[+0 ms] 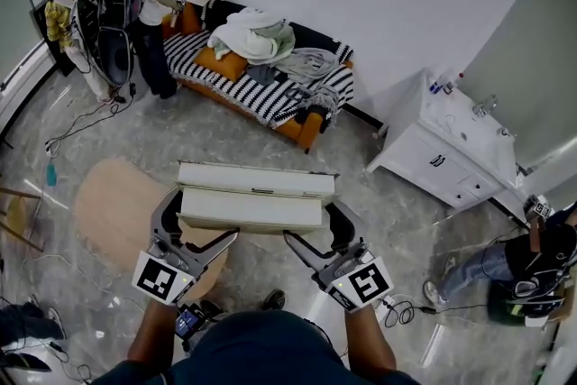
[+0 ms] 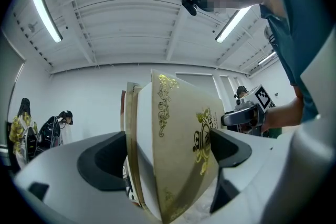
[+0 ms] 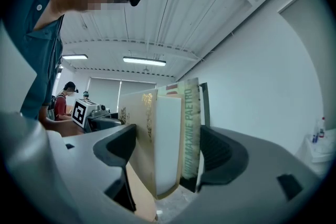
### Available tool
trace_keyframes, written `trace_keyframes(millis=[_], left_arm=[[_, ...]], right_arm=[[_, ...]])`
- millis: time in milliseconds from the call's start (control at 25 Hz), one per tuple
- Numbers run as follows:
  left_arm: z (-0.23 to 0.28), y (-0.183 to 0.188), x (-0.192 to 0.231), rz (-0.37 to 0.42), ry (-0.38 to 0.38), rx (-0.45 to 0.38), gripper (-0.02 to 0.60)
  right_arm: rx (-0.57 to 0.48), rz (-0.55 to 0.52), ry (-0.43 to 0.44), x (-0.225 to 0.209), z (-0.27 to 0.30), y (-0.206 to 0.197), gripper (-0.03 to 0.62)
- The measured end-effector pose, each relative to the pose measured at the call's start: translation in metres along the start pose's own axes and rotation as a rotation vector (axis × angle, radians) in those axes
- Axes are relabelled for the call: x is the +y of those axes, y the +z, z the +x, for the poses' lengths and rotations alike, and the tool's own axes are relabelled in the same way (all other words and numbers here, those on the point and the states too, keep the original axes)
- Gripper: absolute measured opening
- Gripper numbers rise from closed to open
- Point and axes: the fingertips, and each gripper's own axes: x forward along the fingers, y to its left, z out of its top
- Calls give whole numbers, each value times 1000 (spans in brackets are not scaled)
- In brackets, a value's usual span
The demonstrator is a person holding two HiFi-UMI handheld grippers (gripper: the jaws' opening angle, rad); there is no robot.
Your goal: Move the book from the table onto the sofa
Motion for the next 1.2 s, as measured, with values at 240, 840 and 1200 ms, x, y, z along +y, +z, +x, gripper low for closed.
trace_keyframes(millis=[240, 840, 1200], left_arm=[[75, -2, -46, 4, -26, -4, 482], [181, -16, -71, -10, -114, 21, 482], [260, -35, -35, -19, -163, 21, 482]], right_arm=[[-34, -13, -21, -73, -43, 1, 394], [-19, 12, -110, -171, -69, -12, 394], [-31, 25, -152, -241, -30, -19, 394]])
